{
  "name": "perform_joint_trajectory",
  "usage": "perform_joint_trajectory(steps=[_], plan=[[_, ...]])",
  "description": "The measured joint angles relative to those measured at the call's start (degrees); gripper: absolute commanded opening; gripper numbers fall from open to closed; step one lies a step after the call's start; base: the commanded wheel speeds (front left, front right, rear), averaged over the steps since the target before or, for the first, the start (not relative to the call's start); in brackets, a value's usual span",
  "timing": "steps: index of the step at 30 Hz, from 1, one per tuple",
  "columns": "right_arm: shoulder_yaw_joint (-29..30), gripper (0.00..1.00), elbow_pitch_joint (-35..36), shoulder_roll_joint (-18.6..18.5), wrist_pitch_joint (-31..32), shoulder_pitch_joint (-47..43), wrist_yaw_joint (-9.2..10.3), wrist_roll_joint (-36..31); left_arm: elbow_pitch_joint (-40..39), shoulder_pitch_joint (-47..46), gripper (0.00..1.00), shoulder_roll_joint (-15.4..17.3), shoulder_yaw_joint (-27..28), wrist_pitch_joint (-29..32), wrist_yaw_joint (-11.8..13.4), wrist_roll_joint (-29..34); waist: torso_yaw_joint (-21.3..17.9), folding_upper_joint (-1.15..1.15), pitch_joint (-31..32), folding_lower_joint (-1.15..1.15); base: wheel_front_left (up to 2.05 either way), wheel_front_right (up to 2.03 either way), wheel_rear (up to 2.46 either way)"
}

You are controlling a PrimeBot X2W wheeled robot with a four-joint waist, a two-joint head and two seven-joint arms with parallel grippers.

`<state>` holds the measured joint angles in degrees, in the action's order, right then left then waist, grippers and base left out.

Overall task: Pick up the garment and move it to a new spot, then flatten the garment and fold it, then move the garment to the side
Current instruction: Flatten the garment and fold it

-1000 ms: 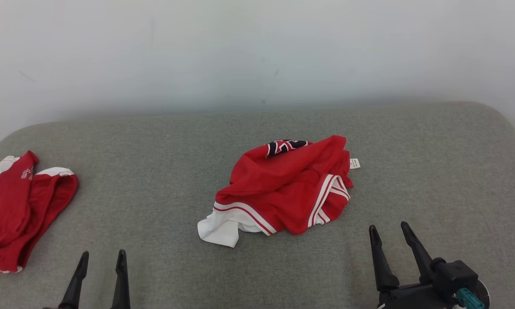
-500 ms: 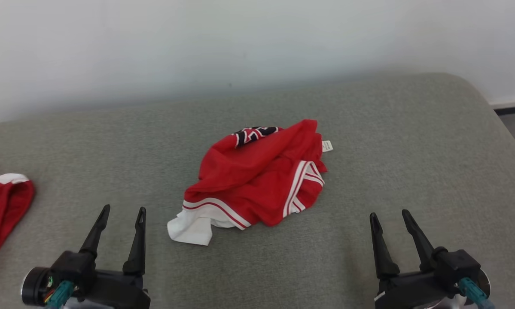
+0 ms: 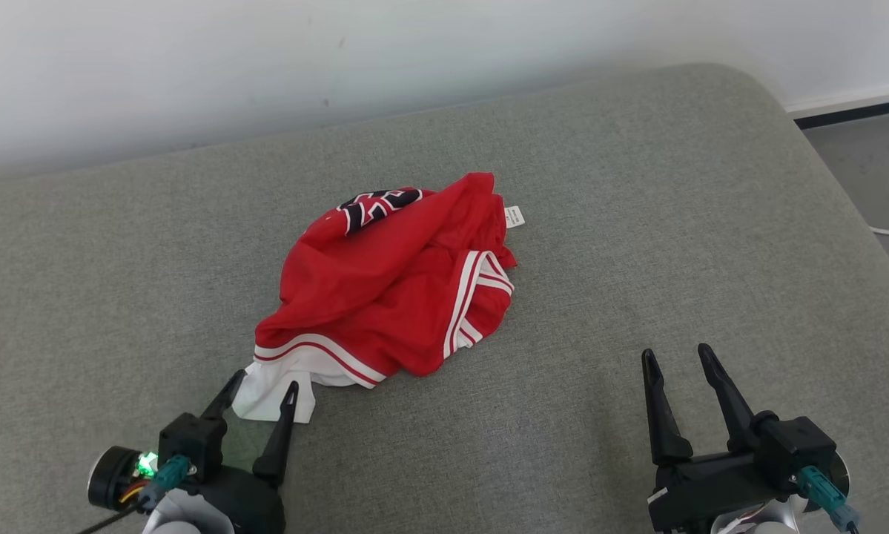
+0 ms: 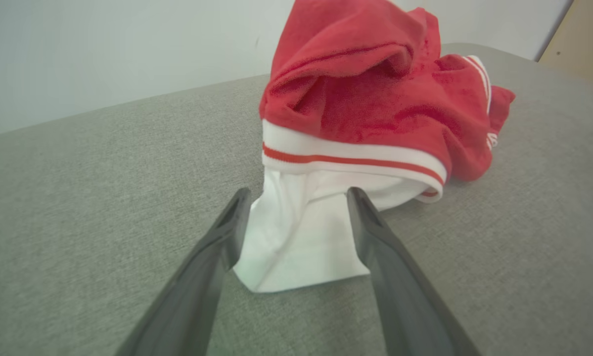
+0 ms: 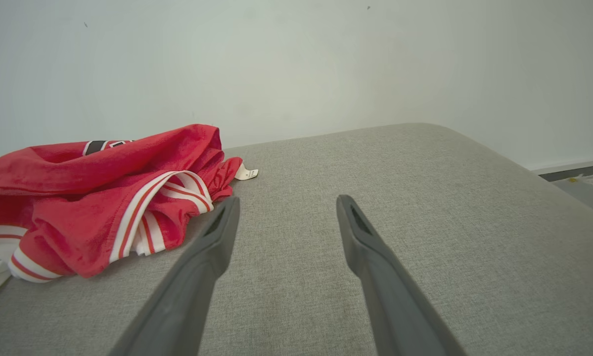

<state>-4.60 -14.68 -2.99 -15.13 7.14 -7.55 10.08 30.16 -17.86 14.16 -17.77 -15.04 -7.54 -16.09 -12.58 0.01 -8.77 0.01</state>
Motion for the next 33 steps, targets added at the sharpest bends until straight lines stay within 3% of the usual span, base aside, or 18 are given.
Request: perform_joint_trajectory(steps=[8,9,10,16,19,25,29,33], plan=[[-0.04,1.0,0.07,0.04,-0.01,0.91,0.0,-0.3,10.5,-5.04,1.0,-0.34,-1.19,-0.01,0.0,-0.02,0.12,0.0,-0.74,0.0,0.0,0.0,0.0],[-0.07,1.0,0.0,0.05,0.0,0.9,0.0,-0.36,11.9,-5.59,0.72,-0.55,-1.54,0.0,0.0,-0.23,0.24,0.0,-0.72,0.0,0.0,0.0,0.0],[-0.09,1.0,-0.01,0.04,0.0,0.92,0.0,-0.37,12.4,-5.98,0.0,-0.79,-1.66,0.0,0.0,-0.46,0.37,0.0,-0.7,0.0,0.0,0.0,0.0],[0.22,1.0,-0.12,0.04,0.0,0.89,0.0,-0.49,11.71,-8.87,0.0,-0.56,0.16,-0.01,0.0,-1.55,1.59,0.0,-0.2,0.0,0.0,0.0,0.0],[0.3,1.0,-0.25,0.07,-0.01,0.6,0.0,-0.48,8.88,-9.85,0.0,1.1,1.74,0.0,0.0,-1.31,2.46,0.0,0.4,0.0,0.0,0.0,0.0],[0.19,1.0,-0.68,0.09,0.0,-0.33,0.0,0.36,2.25,-14.63,0.0,7.45,5.47,-0.01,0.0,0.15,4.23,0.0,2.27,-0.01,0.0,0.0,0.0],[0.02,1.0,-1.04,0.1,0.0,-1.63,0.0,1.13,-2.55,-20.69,0.0,13.32,4.24,0.47,0.0,2.3,5.45,0.0,4.12,-0.01,0.0,0.0,0.0],[0.01,1.0,-1.04,0.1,0.0,-1.74,0.0,1.66,-5.88,-24.27,0.0,15.88,1.62,2.54,0.0,2.53,5.98,-0.01,5.04,-0.01,0.0,0.0,0.0]])
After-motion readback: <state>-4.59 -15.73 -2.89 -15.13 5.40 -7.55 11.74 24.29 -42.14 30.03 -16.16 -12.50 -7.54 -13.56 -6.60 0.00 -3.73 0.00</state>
